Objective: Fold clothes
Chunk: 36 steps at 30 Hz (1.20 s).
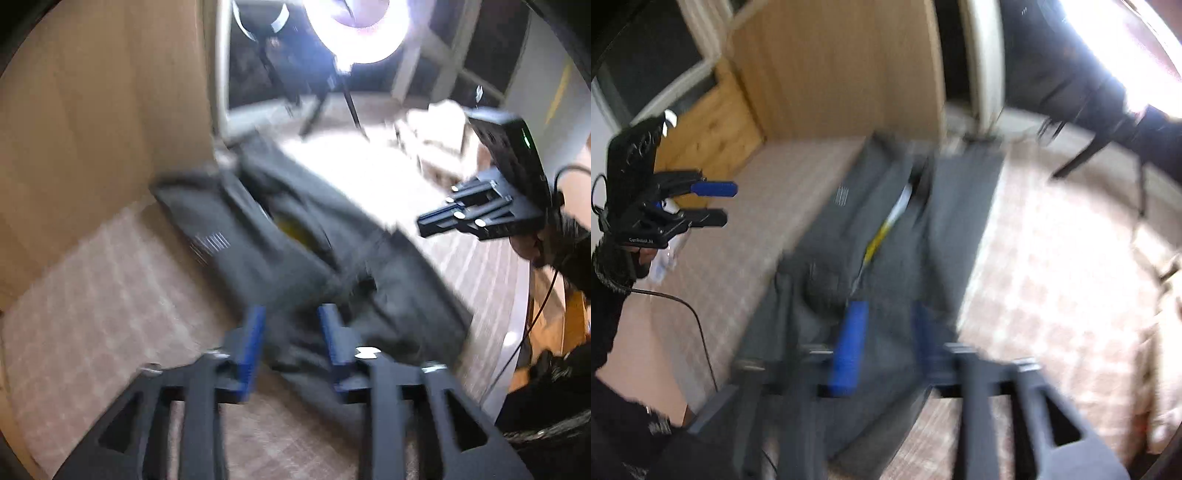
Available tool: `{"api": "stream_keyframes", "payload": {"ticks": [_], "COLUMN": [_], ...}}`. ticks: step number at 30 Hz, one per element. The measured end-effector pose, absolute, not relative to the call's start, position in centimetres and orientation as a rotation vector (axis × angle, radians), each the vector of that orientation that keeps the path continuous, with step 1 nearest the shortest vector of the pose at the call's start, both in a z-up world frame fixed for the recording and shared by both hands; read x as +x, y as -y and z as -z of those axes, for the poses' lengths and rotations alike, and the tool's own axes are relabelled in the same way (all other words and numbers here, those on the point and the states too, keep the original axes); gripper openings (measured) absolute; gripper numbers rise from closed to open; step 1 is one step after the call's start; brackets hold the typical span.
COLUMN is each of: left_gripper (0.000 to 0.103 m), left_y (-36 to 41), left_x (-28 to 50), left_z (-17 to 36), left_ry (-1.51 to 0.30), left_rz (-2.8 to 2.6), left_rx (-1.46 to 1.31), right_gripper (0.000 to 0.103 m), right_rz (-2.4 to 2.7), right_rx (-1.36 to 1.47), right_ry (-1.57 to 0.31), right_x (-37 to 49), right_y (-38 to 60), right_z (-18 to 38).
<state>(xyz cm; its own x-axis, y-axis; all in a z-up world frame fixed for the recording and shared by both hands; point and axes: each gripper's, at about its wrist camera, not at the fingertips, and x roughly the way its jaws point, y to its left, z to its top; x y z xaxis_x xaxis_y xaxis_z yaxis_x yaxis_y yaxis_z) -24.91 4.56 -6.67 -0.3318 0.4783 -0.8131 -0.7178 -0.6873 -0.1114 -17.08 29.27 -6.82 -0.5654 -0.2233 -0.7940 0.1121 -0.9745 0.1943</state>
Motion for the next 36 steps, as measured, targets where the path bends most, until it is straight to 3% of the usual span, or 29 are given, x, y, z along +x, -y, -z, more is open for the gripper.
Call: {"api": "stream_keyframes", "payload": {"ticks": [5, 14, 22, 33, 35, 36], "left_gripper": [0.050, 0.050, 0.050, 0.050, 0.048, 0.044], "left_y": [-3.9, -7.4, -8.8, -10.4, -10.6, -10.7], "left_x": [-31.8, -43.8, -47.7, -48.8, -48.6, -48.6], "left_z": [5.5, 14.4, 18.6, 21.1, 21.3, 21.3], "left_ry": [-0.306, -0.191, -0.107, -0.180, -0.202, -0.203], "left_rz": [-2.159, -2.224, -2.240, -2.242, -2.244, -2.240], "left_rx": [-1.151, -1.338, -1.372, -1.401, -1.389, -1.382], "right_gripper": [0.059, 0.059, 0.059, 0.059, 0.054, 0.041], "right_rz": [2.782, 2.829, 2.782, 2.718, 2.703, 2.696], "right_rx": [1.261, 1.495, 1.516, 1.504, 1.475, 1.461], "right_ry": [0.101, 0.161, 0.209, 0.068, 0.079, 0.085], "right_x": [-23.0, -35.6, -40.3, -42.8, -42.7, -42.6], "right_y": [-31.5, -35.7, -37.0, -35.5, -35.4, -35.3], "right_z": [5.9, 14.8, 18.1, 20.2, 20.1, 20.1]}}
